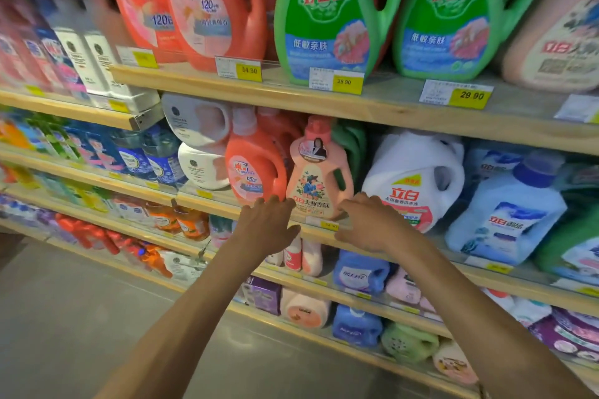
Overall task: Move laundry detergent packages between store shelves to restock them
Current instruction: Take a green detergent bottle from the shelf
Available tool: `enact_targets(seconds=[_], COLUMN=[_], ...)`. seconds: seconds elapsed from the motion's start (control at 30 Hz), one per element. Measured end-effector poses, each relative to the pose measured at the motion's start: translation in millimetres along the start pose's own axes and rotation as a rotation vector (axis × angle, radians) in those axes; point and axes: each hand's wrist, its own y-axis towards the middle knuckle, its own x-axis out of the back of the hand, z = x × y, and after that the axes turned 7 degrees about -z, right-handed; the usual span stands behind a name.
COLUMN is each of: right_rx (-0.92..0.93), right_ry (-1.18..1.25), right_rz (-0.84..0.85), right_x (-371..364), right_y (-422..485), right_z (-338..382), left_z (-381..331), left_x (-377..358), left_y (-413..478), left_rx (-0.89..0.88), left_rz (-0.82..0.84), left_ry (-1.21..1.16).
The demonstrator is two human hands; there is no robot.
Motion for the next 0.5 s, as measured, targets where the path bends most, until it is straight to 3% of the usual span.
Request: enact_targets(seconds=[0.5], right_rx=[-0.085], right_ry=[-0.057], right_rz=[-0.184], right_x=[83], right_y=[-28], right_z=[37], left_z=[30], left_x=[97], left_y=[7], left_rx=[-0.13], left_rz=[-0.17], left_ry=[0.076])
